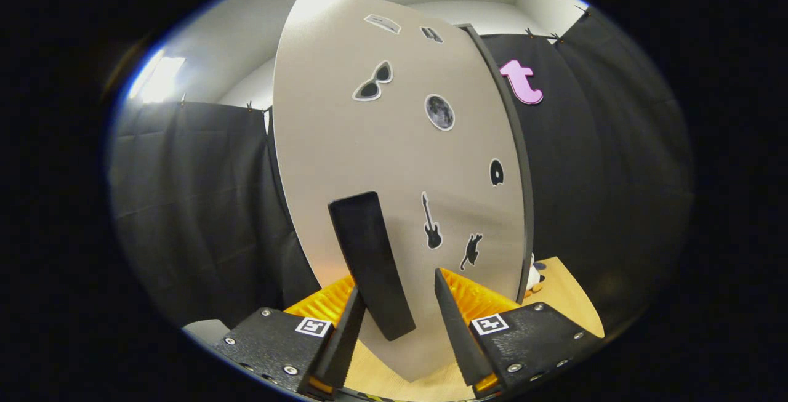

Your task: Open the shoe cabinet door, grab the shoes and put them into the shoe cabinet, then close the shoe cabinet door.

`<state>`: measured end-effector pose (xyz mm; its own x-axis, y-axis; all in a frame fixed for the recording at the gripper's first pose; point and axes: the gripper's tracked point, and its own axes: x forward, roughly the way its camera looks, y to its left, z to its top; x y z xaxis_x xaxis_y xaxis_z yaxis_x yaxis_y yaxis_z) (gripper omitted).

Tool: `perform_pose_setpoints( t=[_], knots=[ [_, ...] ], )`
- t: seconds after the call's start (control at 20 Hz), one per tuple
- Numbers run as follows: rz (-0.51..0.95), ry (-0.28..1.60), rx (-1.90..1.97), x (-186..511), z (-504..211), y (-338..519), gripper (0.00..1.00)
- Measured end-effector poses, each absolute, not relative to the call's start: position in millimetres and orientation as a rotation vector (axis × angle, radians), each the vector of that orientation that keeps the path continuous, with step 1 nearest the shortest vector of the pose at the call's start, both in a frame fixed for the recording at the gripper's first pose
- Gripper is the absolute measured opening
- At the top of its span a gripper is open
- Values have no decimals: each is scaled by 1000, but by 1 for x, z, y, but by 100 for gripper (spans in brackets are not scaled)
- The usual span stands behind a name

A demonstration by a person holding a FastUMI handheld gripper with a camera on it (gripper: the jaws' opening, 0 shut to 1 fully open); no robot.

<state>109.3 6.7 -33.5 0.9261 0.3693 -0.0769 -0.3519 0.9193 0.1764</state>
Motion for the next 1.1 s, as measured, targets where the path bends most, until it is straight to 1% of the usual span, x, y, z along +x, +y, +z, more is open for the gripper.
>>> perform_pose_setpoints(
  t=[0.3, 0.85, 1.1],
  knots=[
    [412, 115, 159, 116, -34, 20, 70],
    [468, 81, 35, 132, -32, 41, 71],
    [449, 89, 45, 141, -35, 48, 72]
  ],
)
